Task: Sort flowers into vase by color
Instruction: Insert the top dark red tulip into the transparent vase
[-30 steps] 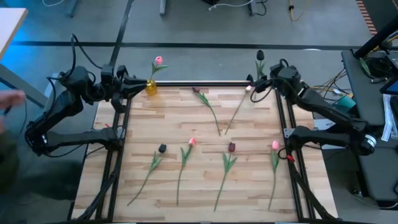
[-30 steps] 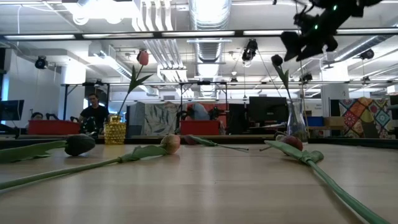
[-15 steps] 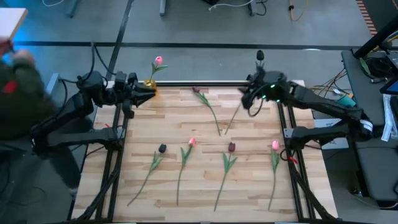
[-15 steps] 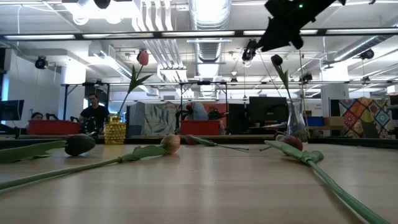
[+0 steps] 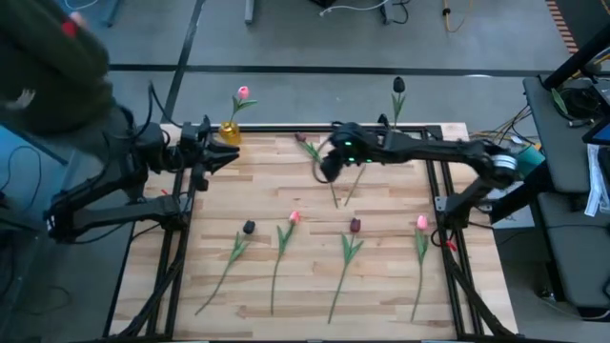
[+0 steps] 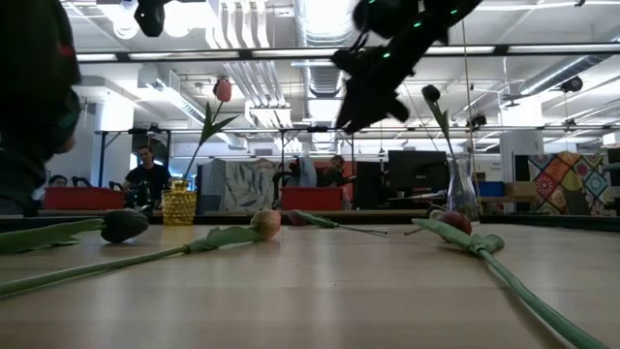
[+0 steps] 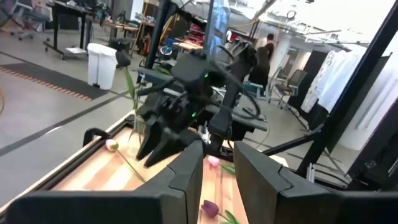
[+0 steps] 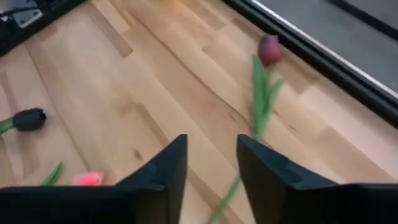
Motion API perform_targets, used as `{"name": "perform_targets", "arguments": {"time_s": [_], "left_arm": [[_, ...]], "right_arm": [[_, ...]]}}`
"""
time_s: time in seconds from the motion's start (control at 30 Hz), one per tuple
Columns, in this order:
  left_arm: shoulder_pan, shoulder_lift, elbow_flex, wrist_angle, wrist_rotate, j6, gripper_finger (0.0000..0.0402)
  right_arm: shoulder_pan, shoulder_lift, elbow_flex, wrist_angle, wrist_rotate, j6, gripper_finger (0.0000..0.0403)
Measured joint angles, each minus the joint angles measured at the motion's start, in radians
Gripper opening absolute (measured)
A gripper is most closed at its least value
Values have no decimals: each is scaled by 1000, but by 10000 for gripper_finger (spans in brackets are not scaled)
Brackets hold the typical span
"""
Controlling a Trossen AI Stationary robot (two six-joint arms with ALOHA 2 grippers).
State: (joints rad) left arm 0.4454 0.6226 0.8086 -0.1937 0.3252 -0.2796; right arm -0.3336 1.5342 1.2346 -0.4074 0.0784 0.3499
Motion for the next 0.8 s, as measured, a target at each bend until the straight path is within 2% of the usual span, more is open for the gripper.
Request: {"name": "perform_targets", "arguments": {"time_s": [0.2,0.37,0.53,0.8], "left_arm": [[0,-40,-29,-4,-1,-3,77],[0,-59,-37,-4,-1,-2,77],[0,-64,-37,-5,-1,2,77],[0,-64,-37,-7,-1,4,77]], "right_arm": [[-31,231,196,-90,-1,2,205],[-80,380,322,-203,-24,-9,234],[-126,479,367,-234,-114,-11,233],[-147,555,377,-231,-103,-9,209]]}}
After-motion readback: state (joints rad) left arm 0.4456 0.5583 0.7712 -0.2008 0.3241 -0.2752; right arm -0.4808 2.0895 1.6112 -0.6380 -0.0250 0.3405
